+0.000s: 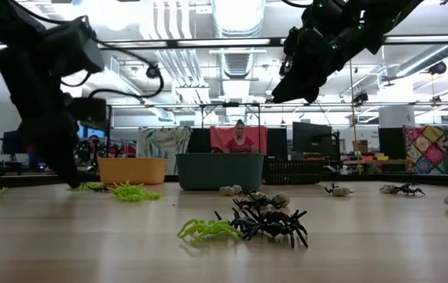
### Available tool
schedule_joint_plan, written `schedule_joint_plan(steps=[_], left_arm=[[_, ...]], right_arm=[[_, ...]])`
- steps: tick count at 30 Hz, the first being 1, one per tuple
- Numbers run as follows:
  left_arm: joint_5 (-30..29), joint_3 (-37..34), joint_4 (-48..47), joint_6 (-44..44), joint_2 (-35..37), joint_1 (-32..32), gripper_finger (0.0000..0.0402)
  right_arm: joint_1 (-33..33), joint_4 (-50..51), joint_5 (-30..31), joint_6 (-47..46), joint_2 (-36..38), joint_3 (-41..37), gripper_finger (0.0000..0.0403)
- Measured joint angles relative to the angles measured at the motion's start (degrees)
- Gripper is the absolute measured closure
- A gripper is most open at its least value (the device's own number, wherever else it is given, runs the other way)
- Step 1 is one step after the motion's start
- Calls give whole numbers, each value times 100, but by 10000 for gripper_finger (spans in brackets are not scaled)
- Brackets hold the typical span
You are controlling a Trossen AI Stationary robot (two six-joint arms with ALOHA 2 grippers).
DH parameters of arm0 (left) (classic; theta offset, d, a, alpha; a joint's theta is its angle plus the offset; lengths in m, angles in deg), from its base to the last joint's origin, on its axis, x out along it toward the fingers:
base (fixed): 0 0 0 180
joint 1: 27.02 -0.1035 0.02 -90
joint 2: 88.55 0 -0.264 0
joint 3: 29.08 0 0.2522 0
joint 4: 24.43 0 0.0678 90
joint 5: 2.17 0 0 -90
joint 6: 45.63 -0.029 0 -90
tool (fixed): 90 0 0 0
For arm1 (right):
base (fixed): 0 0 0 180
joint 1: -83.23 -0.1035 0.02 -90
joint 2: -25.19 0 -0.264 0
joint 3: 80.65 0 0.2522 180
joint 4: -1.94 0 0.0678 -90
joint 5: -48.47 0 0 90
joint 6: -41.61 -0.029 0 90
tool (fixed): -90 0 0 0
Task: Sort Halloween decoration
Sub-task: Put the black spider toy into the yellow bin
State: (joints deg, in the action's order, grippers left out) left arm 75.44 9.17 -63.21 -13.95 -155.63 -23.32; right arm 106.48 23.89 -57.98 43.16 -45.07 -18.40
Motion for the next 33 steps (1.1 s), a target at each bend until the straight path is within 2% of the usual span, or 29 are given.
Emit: schedule_joint_plan(steps=[4, 19, 25, 33], left_arm=[[258, 120, 4, -175, 301, 0, 401], [264, 782, 11, -519, 1096, -4, 402], [224, 1294, 167, -844, 1084, -9, 402], [-58, 2137, 271, -2014, 699, -129, 401]], right_arm=[[0, 0, 0, 6, 0, 0, 259], [-2, -14, -2, 7, -2, 0, 259], [-2, -17, -2, 8, -2, 2, 259], [-2, -33, -2, -2, -2, 2, 259]])
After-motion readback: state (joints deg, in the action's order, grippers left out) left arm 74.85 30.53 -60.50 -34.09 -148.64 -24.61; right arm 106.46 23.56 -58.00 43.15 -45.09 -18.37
